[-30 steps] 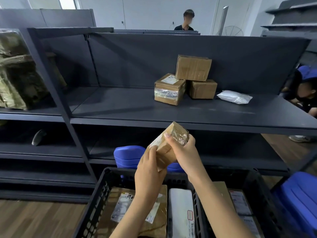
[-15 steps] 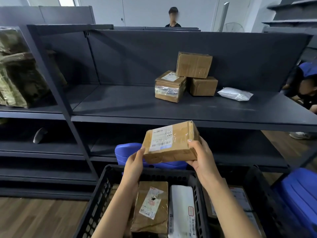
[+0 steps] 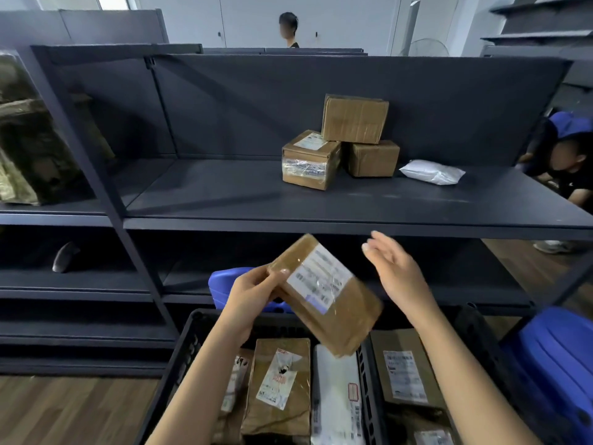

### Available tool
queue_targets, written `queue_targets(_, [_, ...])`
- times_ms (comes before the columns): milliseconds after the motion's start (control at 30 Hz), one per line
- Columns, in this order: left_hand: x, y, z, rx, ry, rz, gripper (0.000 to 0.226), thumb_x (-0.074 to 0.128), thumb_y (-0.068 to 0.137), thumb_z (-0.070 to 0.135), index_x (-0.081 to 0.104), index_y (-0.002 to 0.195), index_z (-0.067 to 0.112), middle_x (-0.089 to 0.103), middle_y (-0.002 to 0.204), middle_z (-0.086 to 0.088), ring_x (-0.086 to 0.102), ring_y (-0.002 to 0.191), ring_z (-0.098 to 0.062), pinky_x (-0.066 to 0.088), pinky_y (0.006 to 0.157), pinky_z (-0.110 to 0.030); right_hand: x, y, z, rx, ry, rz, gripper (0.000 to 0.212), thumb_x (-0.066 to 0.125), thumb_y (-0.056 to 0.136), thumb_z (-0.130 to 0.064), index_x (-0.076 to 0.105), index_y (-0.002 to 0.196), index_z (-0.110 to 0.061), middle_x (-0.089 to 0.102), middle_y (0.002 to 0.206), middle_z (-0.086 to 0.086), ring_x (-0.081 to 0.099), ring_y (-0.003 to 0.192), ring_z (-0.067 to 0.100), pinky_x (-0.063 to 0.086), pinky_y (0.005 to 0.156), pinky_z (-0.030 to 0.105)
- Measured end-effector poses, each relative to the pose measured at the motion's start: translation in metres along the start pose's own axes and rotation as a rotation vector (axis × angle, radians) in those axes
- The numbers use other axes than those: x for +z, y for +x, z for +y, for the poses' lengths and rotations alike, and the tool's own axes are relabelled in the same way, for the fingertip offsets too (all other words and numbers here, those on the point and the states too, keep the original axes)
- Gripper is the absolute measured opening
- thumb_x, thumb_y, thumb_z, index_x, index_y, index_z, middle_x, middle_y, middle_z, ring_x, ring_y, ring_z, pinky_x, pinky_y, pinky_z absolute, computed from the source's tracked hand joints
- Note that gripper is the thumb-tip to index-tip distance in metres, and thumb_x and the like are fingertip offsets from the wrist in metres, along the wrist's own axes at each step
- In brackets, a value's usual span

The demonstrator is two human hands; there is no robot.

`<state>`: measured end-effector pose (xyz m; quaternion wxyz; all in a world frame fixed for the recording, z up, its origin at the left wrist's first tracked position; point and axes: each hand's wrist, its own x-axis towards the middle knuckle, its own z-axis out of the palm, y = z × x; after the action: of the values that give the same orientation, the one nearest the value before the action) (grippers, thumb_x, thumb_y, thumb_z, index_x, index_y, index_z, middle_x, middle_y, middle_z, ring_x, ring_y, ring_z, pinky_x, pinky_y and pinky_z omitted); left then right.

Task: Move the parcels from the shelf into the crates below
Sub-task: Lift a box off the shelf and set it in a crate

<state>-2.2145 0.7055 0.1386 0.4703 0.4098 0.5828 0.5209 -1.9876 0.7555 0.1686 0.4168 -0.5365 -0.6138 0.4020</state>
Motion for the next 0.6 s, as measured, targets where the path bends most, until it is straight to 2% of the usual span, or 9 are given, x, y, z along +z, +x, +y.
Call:
queue_targets(133, [0.003,0.006,0.009,0.02,0.256,-0.188,0.023,0.067,0.088,0.026,0.068,0.111,0.022,0.075,0.1,0.0,0.069,0.099,-0.016,0.05,0.1,-0.039,0.004,0.018,-0.013,0.045,-0.297,-0.324,0.053,0.052,0.09,-0.055,0.046,0.139,-0.035,0.05,0.138,-0.011,0.046,0.127,0.011,0.037,0.104,0.033])
queue_targets(267, [0.008,0.007,0.021,0.019,0.251,-0.321,0.018,0.062,0.092,0.02,0.068,0.109,0.02,0.075,0.102,-0.004,0.07,0.101,-0.02,0.052,0.097,-0.036,0.008,0.026,-0.01,0.122,-0.225,-0.518,0.047,0.059,0.086,-0.052,0.052,0.131,-0.04,0.064,0.118,-0.006,0.058,0.112,0.009,0.042,0.102,0.035])
queue_targets(400, [0.006,0.007,0.022,0.008,0.11,-0.258,0.025,0.061,0.093,0.022,0.064,0.117,0.018,0.074,0.107,-0.004,0.069,0.104,-0.021,0.051,0.099,-0.037,0.009,0.025,-0.001,0.091,-0.072,-0.458,0.033,0.065,0.084,-0.046,0.066,0.114,-0.031,0.073,0.101,-0.005,0.066,0.099,0.01,0.048,0.089,0.029])
queue_targets(500, [0.003,0.009,0.013,0.007,0.069,-0.099,0.037,0.063,0.091,0.034,0.06,0.126,0.021,0.07,0.115,0.004,0.064,0.111,-0.014,0.044,0.106,-0.037,0.013,0.023,0.007,0.082,0.065,-0.28,0.03,0.065,0.085,-0.044,0.068,0.108,-0.027,0.073,0.095,-0.006,0.066,0.096,0.01,0.045,0.077,0.024])
queue_targets(600, [-0.003,0.001,-0.004,-0.031,-0.08,0.027,0.036,0.063,0.088,0.043,0.065,0.119,0.025,0.071,0.111,0.006,0.064,0.11,-0.013,0.045,0.105,-0.038,0.019,0.021,0.016,0.109,0.24,-0.077,0.027,0.064,0.086,-0.044,0.068,0.103,-0.023,0.074,0.092,-0.004,0.067,0.093,0.013,0.048,0.074,0.024])
